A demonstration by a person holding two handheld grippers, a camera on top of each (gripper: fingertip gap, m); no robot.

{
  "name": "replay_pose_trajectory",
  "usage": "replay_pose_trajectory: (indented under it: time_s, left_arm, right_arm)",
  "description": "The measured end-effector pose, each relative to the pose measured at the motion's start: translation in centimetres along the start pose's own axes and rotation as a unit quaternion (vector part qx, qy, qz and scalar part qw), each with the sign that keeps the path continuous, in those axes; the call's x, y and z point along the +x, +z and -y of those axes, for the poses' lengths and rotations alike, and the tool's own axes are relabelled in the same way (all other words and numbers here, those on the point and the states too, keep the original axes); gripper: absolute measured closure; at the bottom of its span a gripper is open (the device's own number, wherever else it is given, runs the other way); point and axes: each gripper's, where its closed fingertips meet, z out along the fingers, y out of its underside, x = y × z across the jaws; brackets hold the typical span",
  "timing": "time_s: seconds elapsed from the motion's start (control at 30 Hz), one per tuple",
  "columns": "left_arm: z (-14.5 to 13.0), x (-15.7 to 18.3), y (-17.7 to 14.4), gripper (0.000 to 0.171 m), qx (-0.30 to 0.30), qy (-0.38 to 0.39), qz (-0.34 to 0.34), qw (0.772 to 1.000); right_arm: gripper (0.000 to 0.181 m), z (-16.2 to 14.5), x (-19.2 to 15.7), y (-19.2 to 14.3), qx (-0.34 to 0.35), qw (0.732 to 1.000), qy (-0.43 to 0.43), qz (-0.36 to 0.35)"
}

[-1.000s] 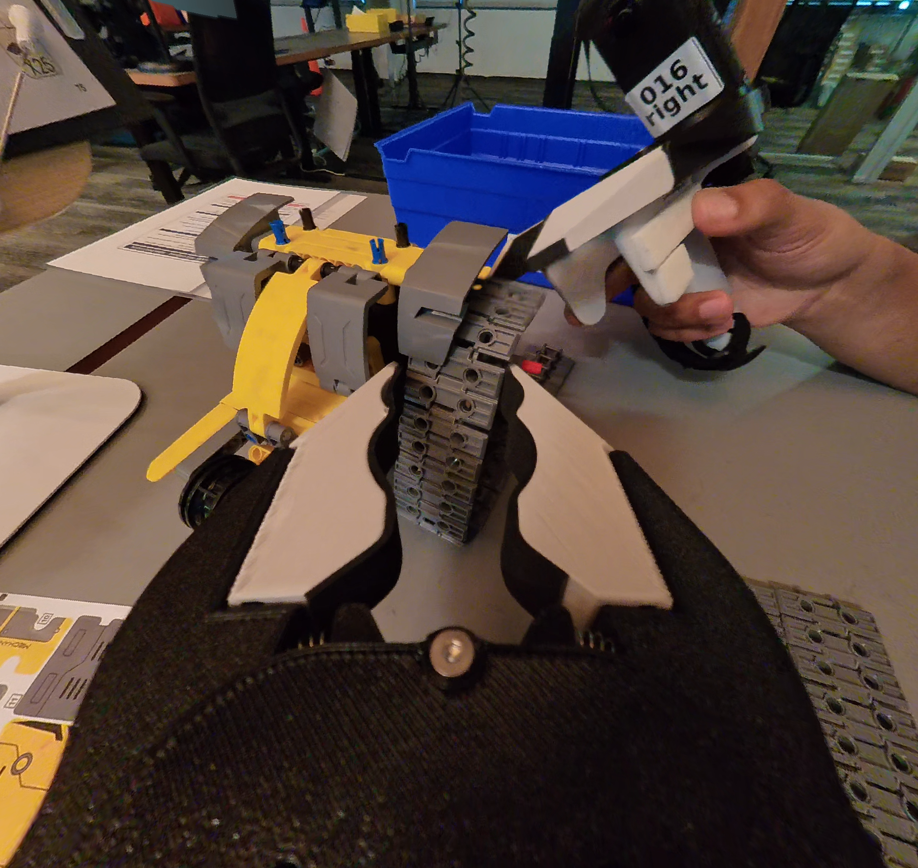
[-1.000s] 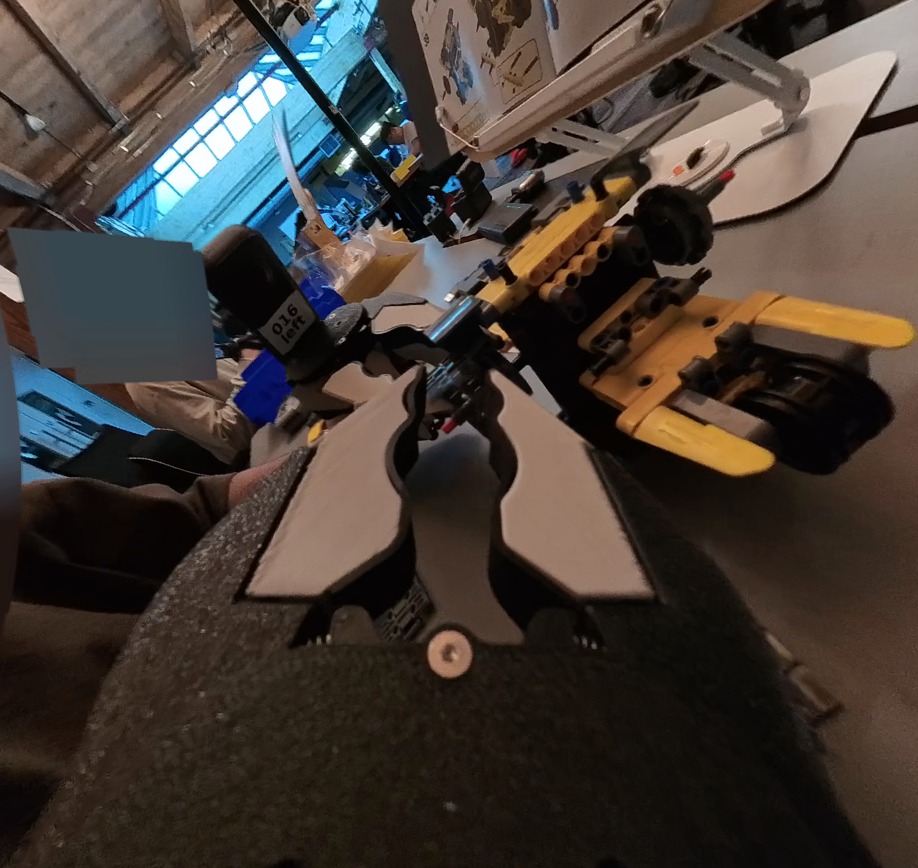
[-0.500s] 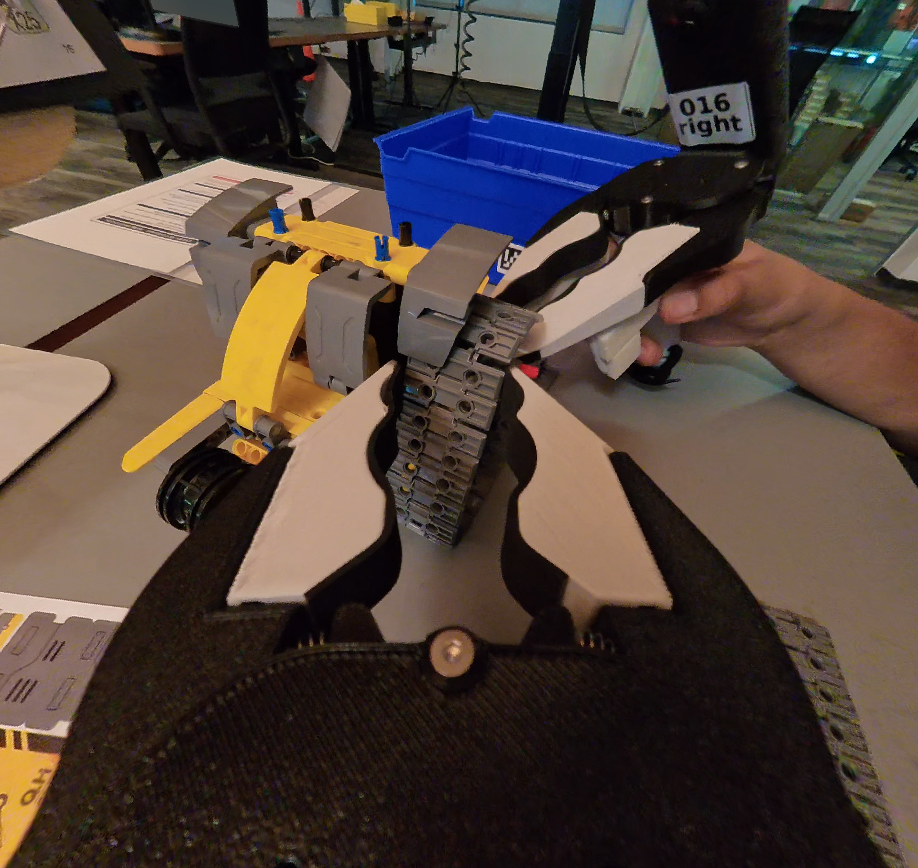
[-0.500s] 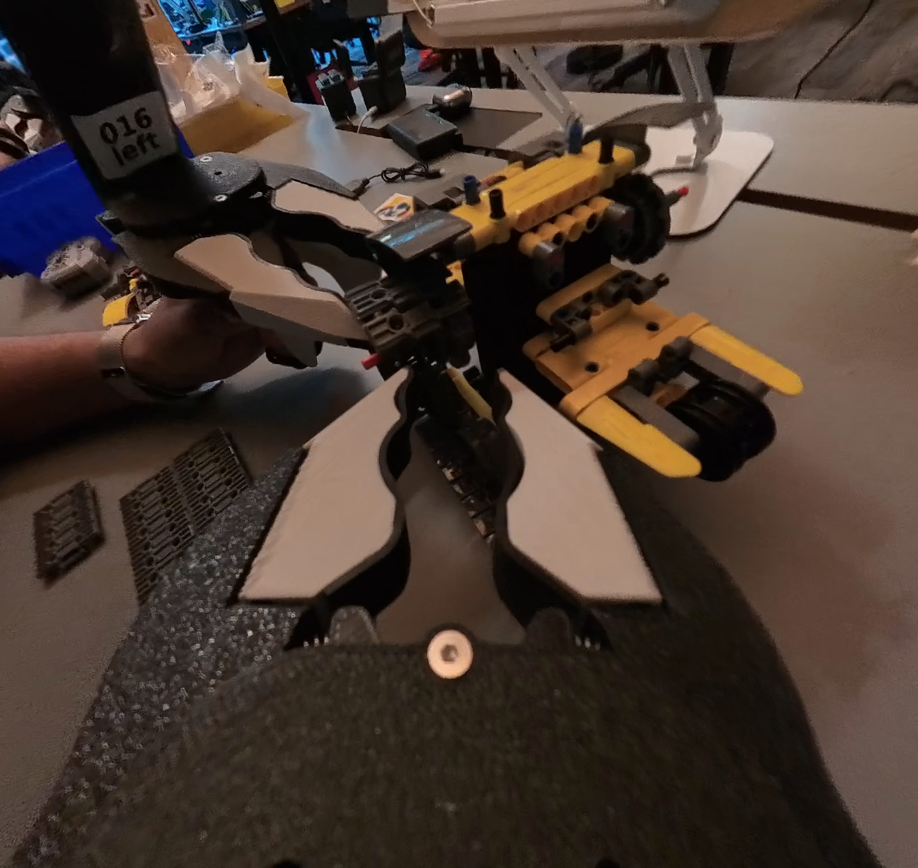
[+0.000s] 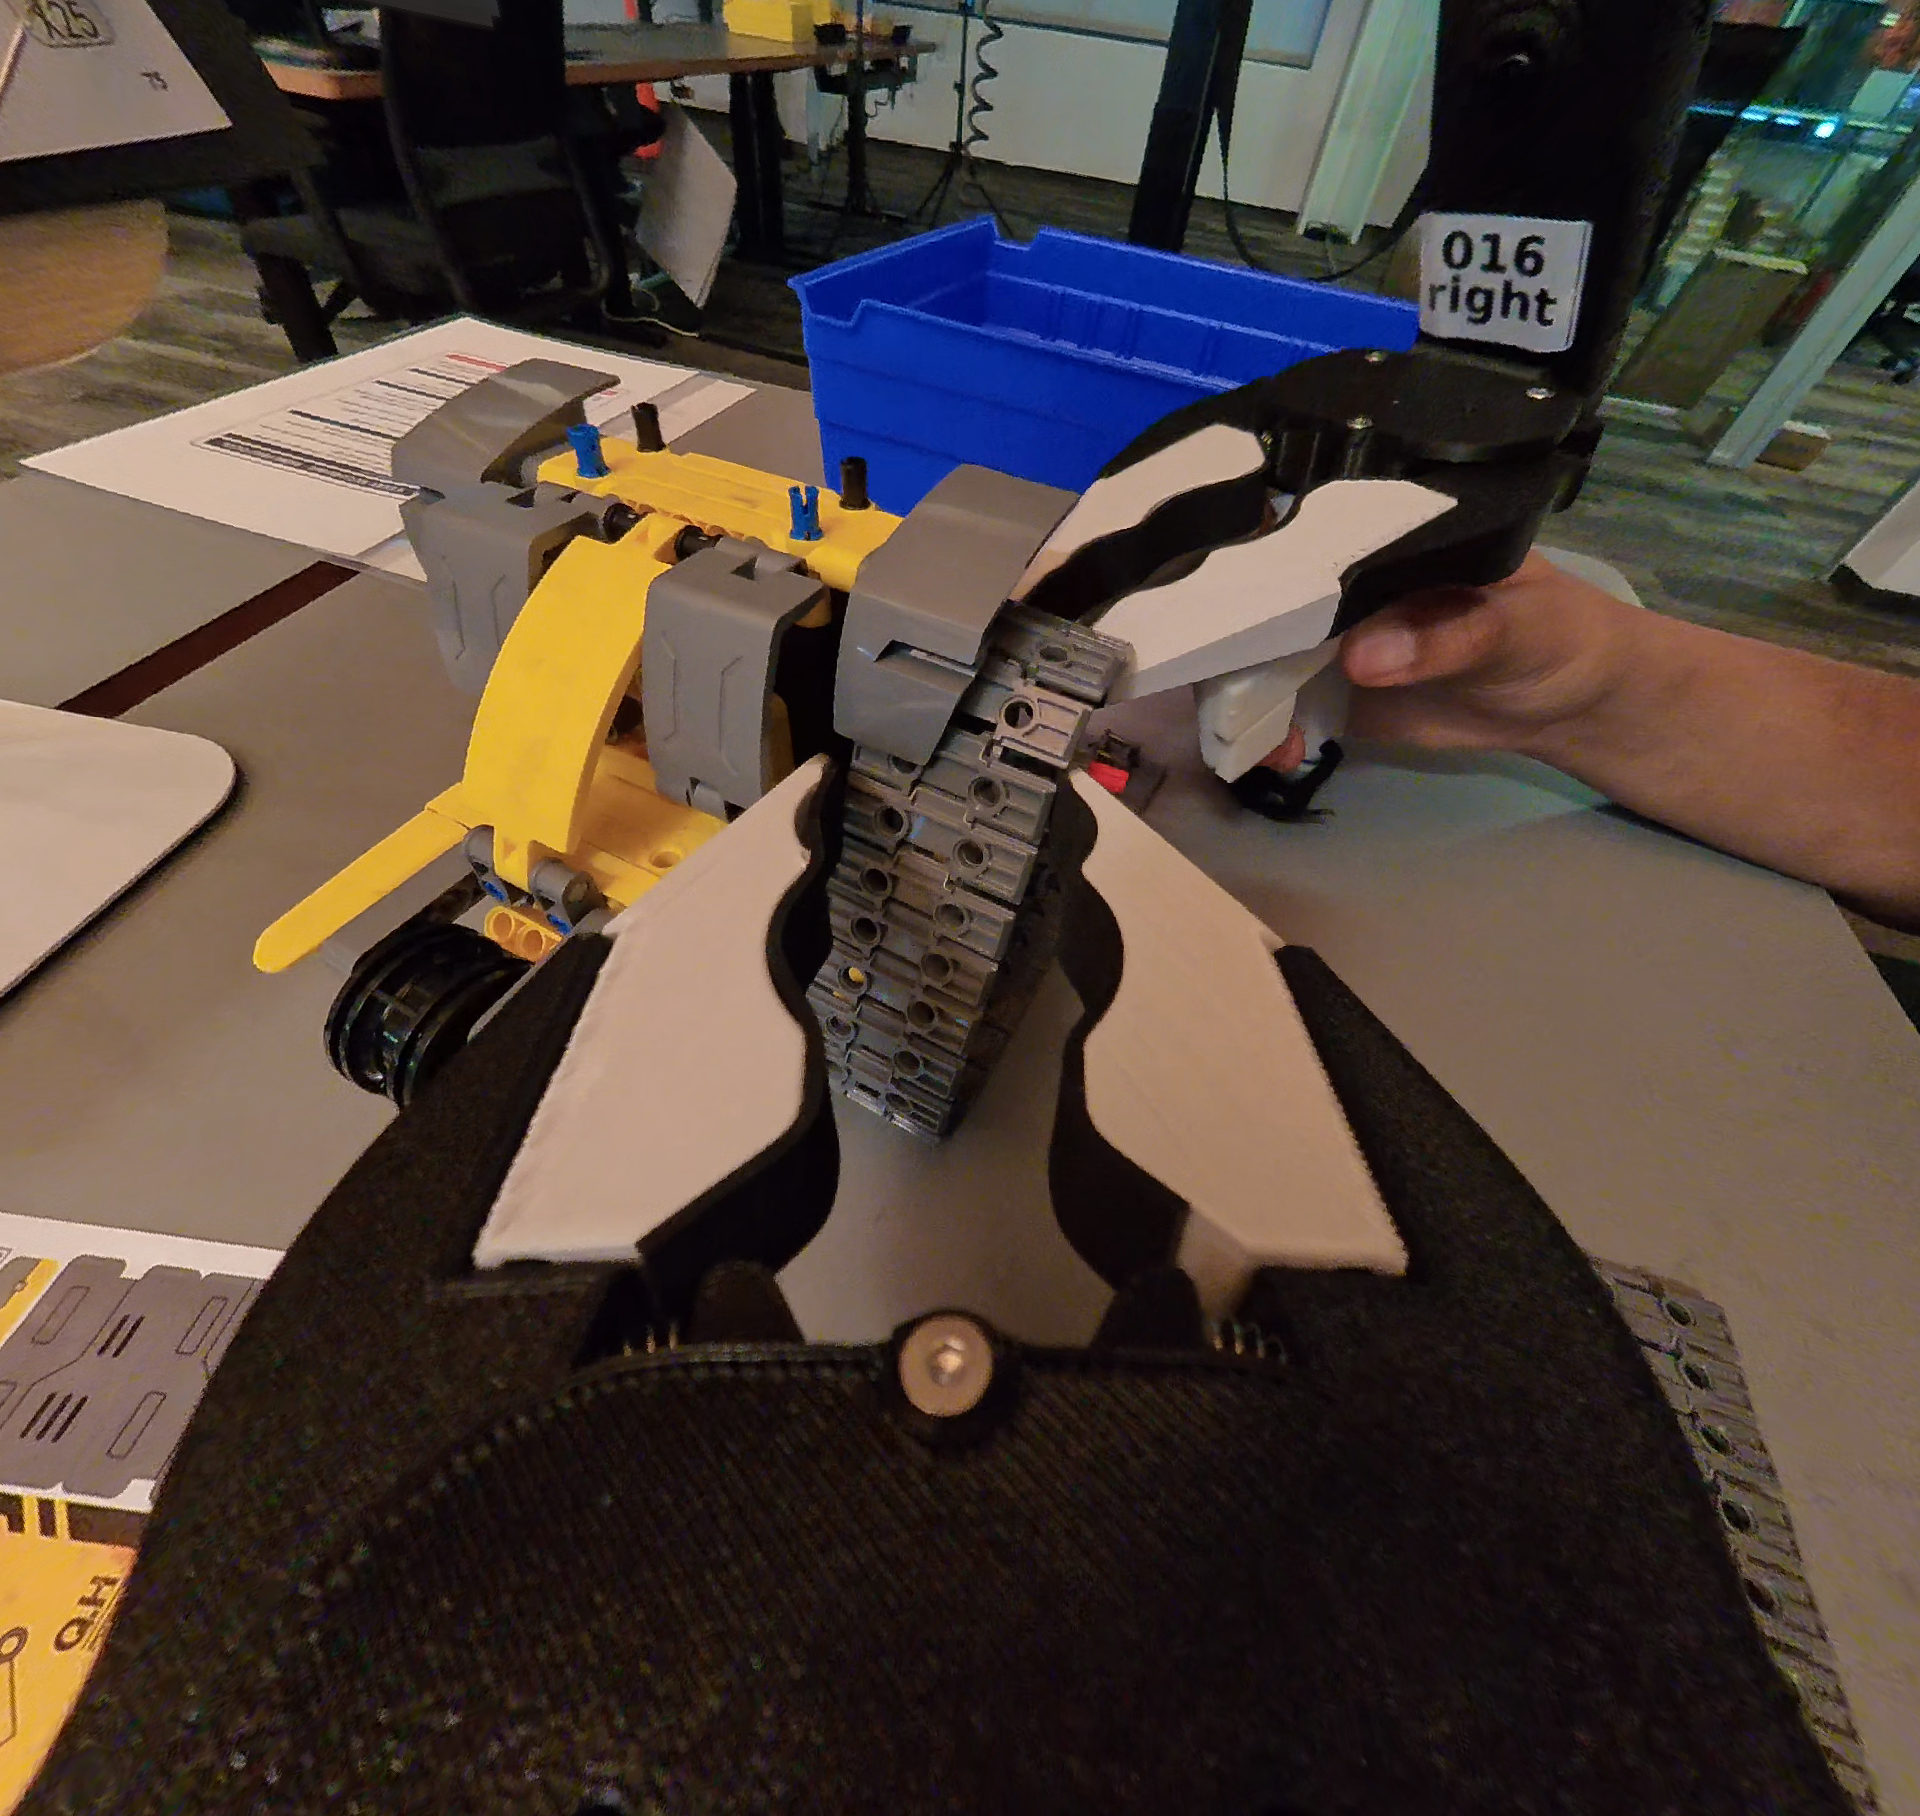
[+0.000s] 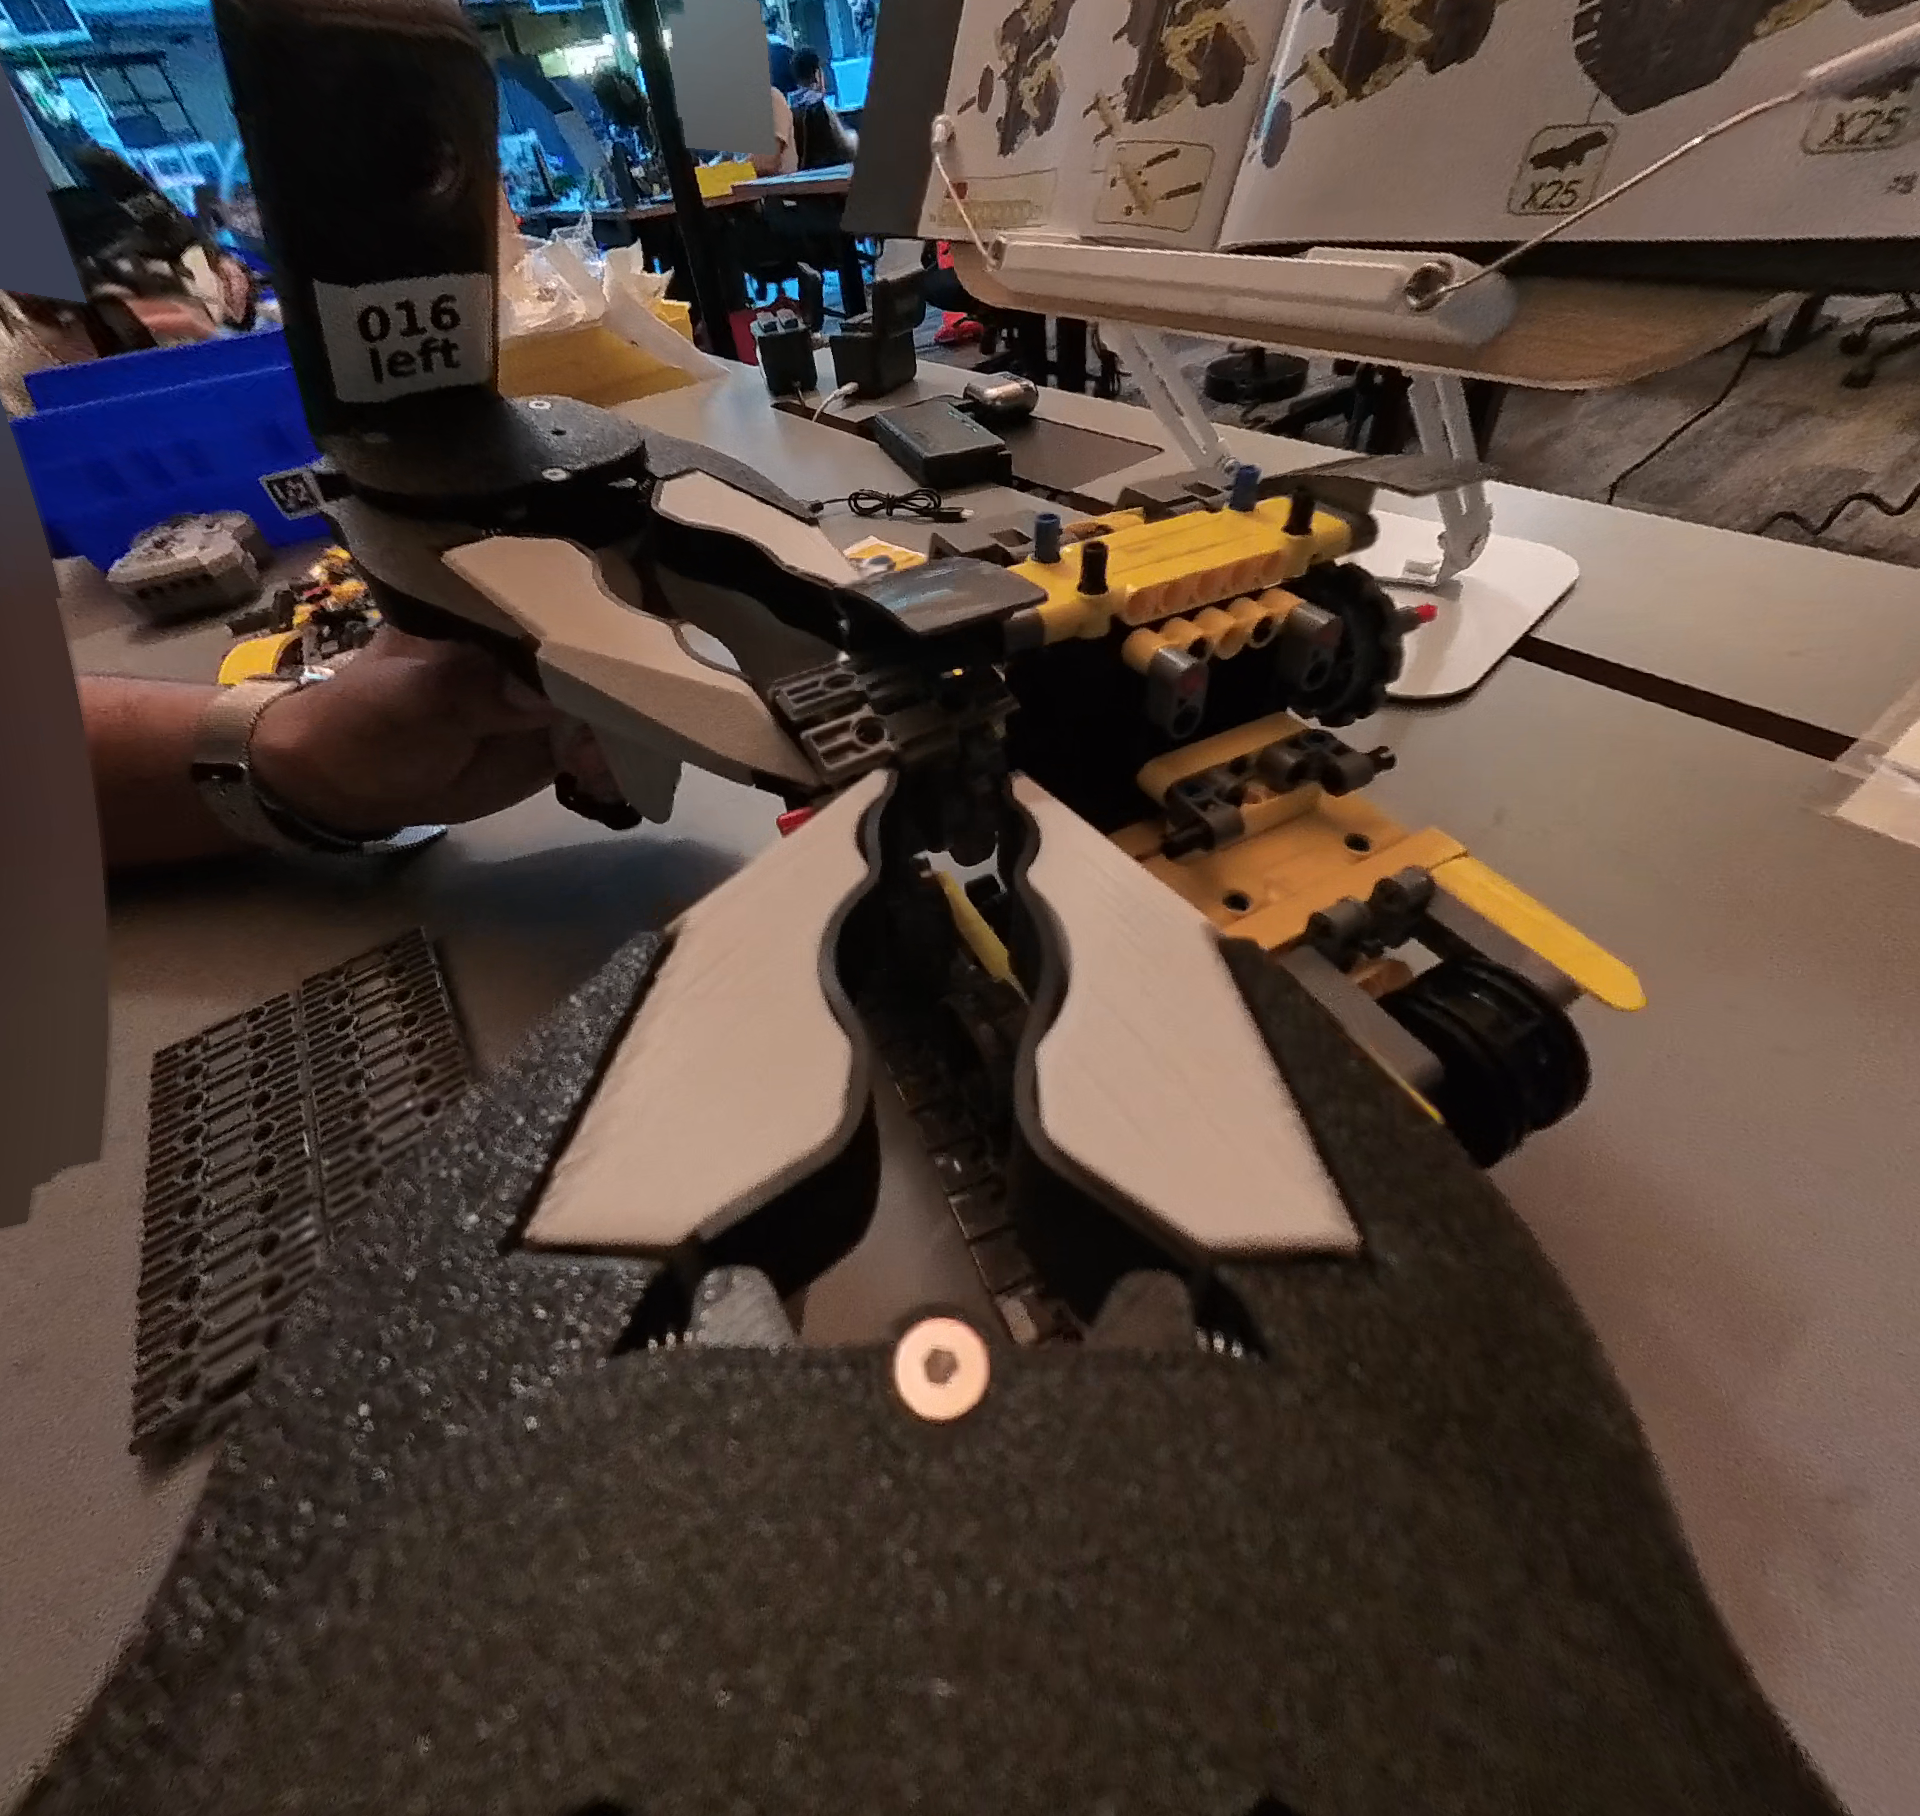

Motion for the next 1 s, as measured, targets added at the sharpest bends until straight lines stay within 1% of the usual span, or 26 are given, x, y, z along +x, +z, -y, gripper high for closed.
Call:
replay_pose_trajectory:
  time_s: [0.13, 0.33, 0.53, 0.73, 0.87, 1.0]
  left_arm:
    - [-0.1, 0.4, -0.4, 0.134, 0.000, 0.001, -0.007, 1.000]
    - [-0.5, 1.0, -2.2, 0.135, -0.007, -0.004, -0.017, 1.000]
    - [-1.4, 1.9, -5.2, 0.136, -0.033, 0.008, -0.016, 0.999]
    - [-2.0, 2.5, -7.8, 0.139, -0.032, 0.010, -0.018, 0.999]
    - [-1.9, 2.8, -7.7, 0.140, -0.025, 0.012, -0.024, 0.999]
    - [-2.0, 2.9, -7.1, 0.139, -0.021, -0.003, -0.029, 0.999]
  right_arm:
    - [0.166, -0.1, -0.6, -0.1, -0.012, 0.999, -0.030, 0.002]
    - [0.168, -0.1, -2.4, 0.2, -0.024, 0.999, -0.043, 0.015]
    - [0.168, -0.2, -5.5, 1.1, -0.048, 0.996, -0.068, 0.028]
    - [0.169, -0.3, -8.0, 2.1, -0.059, 0.992, -0.100, 0.040]
    - [0.169, -0.4, -8.1, 2.0, -0.055, 0.992, -0.110, 0.040]
    - [0.169, -0.4, -7.8, 1.5, -0.050, 0.993, -0.091, 0.055]
